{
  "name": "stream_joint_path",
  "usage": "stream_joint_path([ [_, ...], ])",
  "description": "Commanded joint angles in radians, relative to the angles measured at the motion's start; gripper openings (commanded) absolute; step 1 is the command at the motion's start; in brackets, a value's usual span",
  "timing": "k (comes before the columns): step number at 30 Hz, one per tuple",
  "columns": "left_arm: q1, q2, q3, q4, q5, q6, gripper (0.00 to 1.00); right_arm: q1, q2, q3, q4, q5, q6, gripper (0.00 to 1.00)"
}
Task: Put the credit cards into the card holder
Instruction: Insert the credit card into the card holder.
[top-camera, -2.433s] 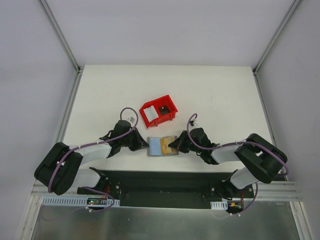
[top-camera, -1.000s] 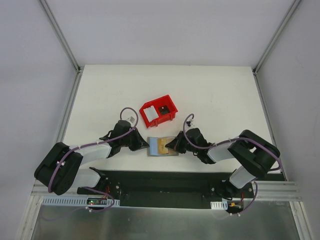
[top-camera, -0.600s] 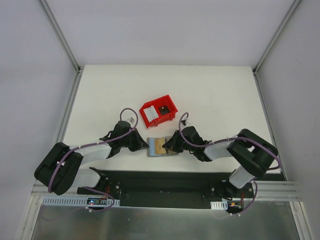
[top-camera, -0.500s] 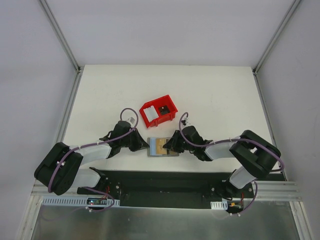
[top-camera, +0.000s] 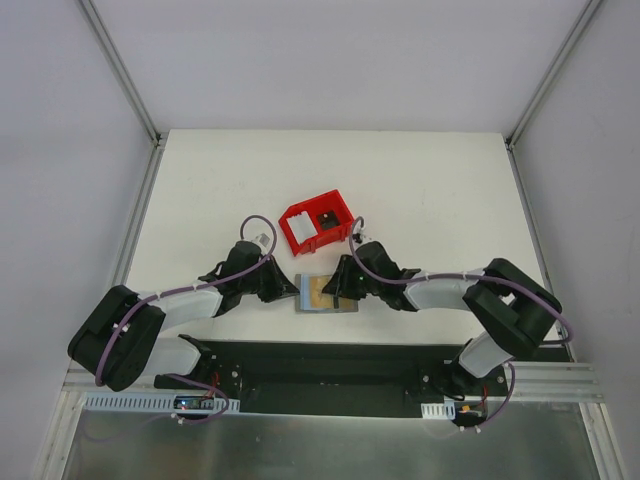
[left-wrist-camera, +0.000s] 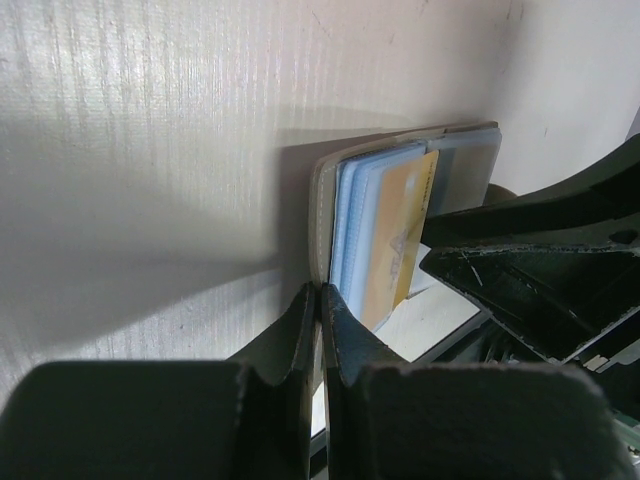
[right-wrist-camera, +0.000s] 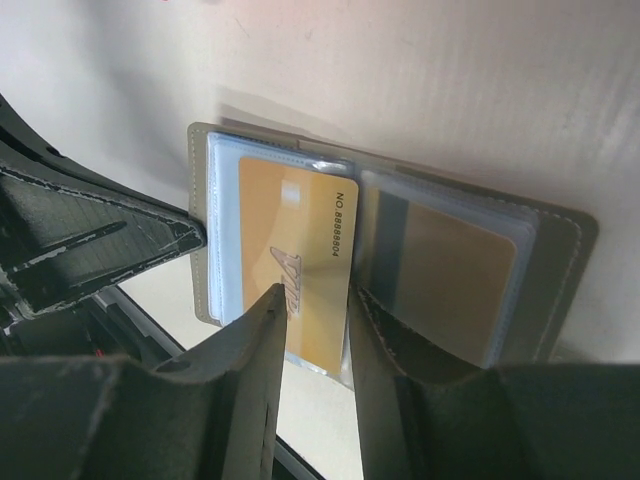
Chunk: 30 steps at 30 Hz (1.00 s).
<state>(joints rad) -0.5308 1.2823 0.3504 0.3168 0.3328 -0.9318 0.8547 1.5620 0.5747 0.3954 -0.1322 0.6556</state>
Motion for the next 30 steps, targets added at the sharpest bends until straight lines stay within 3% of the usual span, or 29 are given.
stream_joint_path([
  [1,-0.008,-0.009,0.002,0.022,0.008,0.007,0.00,0.014,0.032,0.076,-0.052,-0.035,-0.065,0.33],
  [7,-0.008,-0.009,0.004,0.024,0.009,0.010,0.00,0.032,0.059,0.148,-0.087,-0.058,-0.102,0.31],
  [16,-0.008,-0.008,0.005,0.024,0.009,0.008,0.00,0.040,0.090,0.200,-0.090,-0.110,-0.102,0.19],
  [26,-0.008,-0.020,0.007,0.022,0.012,0.008,0.00,0.040,0.096,0.235,-0.111,-0.144,-0.139,0.24],
  [30,-0.008,-0.031,0.006,0.010,0.008,0.010,0.00,0.040,0.044,0.240,-0.213,-0.058,-0.186,0.31],
])
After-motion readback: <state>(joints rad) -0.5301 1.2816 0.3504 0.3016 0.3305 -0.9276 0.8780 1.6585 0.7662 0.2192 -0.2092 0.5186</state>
